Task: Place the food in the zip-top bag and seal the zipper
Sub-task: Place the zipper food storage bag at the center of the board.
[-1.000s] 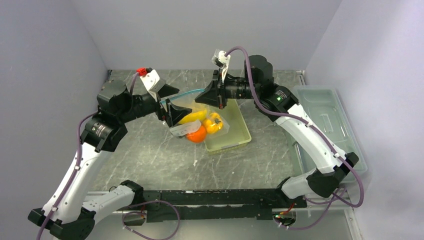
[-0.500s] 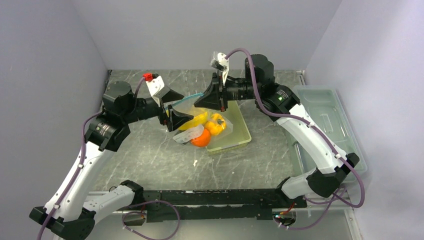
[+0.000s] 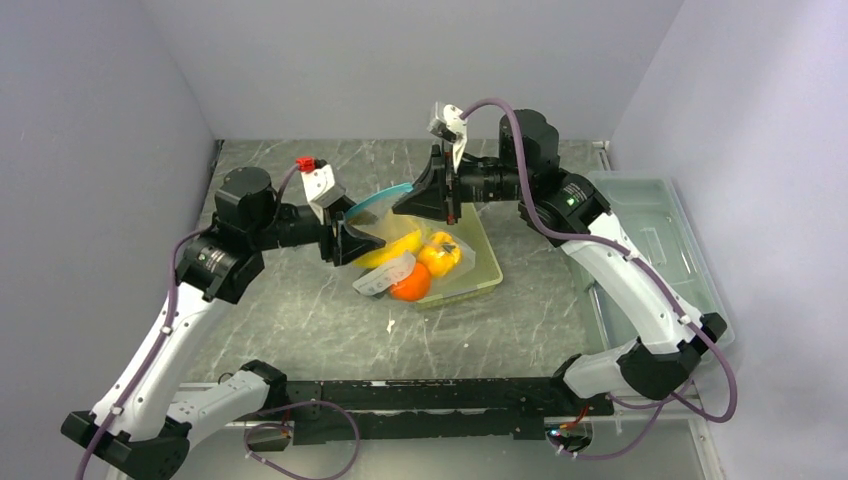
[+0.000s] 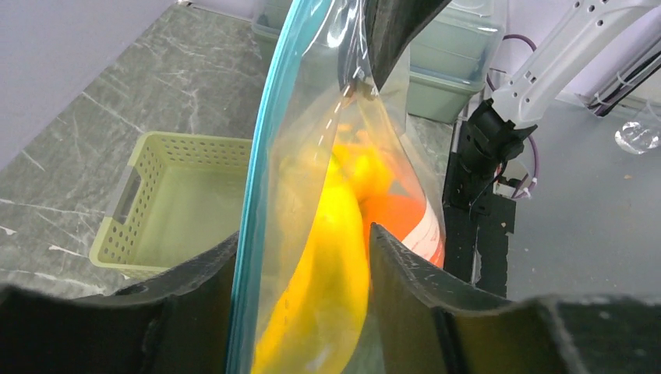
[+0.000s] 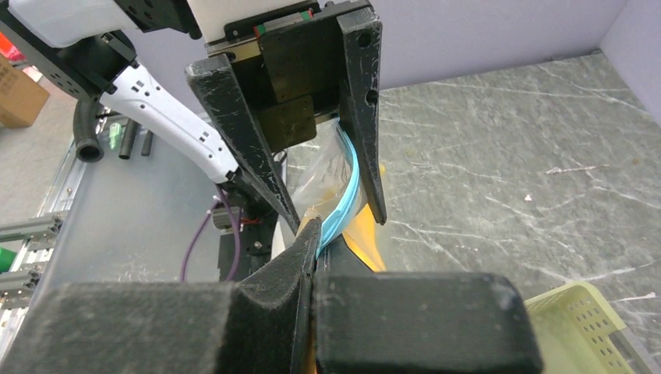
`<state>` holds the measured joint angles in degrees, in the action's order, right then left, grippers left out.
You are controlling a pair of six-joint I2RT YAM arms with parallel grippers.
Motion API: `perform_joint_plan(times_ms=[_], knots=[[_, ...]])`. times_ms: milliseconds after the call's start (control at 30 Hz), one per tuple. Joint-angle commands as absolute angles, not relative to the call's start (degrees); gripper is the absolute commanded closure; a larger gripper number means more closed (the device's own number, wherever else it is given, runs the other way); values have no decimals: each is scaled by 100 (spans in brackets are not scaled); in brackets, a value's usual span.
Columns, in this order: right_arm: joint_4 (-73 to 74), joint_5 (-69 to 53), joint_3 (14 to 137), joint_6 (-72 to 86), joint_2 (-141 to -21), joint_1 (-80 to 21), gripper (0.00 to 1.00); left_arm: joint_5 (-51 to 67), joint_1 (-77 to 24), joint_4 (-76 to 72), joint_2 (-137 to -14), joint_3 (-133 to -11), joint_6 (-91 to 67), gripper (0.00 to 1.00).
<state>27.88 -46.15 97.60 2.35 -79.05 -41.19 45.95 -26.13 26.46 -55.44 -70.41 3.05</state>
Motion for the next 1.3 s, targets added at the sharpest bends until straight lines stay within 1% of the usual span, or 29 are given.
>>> perform_joint_plan(times_ms=[0,33,67,133,167,200,333,433,500,533,567,600,633,700,733,833,1000,1167,1200,1267], knots=[[2403,-4605,9809,194,-7619,-4131,100,4849,-2619,2761,-5572,-7069,501,49],[2396,-4578,9789,193,-7617,-4131,100,4849,-2619,2760,-5572,-7067,497,54],[2399,-4559,9765,193,-7620,-4131,100,4844,-2619,2755,-5572,-7064,493,62],[2391,-4510,9706,200,-7628,-4131,100,4850,-2619,2770,-5595,-7060,484,81],[2391,-4450,9685,202,-7633,-4130,100,4840,-2619,2795,-5616,-7074,483,95],[2391,-4421,9659,202,-7637,-4131,100,4818,-2619,2827,-5636,-7092,483,100],[2393,-4255,9622,186,-7626,-4131,100,4680,-2617,2805,-5656,-7089,440,100],[2440,-4051,9632,168,-7628,-4130,100,4355,-2619,2813,-5629,-7109,422,100],[2452,-3833,9622,179,-7624,-4131,87,4093,-2619,2831,-5609,-7147,418,100],[2448,-3731,9597,176,-7607,-4124,84,3917,-2619,2861,-5614,-7175,418,100],[2444,-3610,9579,168,-7586,-4122,79,3734,-2615,2903,-5616,-7200,421,100],[2432,-3468,9545,172,-7555,-4122,70,3563,-2619,2929,-5630,-7232,417,100],[2408,-3292,9500,175,-7525,-4122,62,3364,-2619,2956,-5644,-7246,407,100],[2312,-2754,9334,205,-7422,-4122,51,2973,-2619,2974,-5687,-7268,381,100],[2245,-2545,9244,239,-7371,-4114,46,2782,-2619,2948,-5713,-7264,352,100],[2195,-2065,9102,259,-7267,-4105,38,2289,-2619,2963,-5776,-7279,326,100],[2164,-1310,8912,346,-7181,-4087,33,1378,-2619,2995,-5940,-7361,323,100],[1861,-731,8381,713,-6994,-4078,32,133,-2619,3189,-6243,-7543,443,100],[1810,-647,8264,774,-6952,-4070,32,32,-2619,3190,-6293,-7554,485,100],[1711,-639,8045,875,-6892,-4069,32,-504,-2619,3145,-6430,-7514,602,100]])
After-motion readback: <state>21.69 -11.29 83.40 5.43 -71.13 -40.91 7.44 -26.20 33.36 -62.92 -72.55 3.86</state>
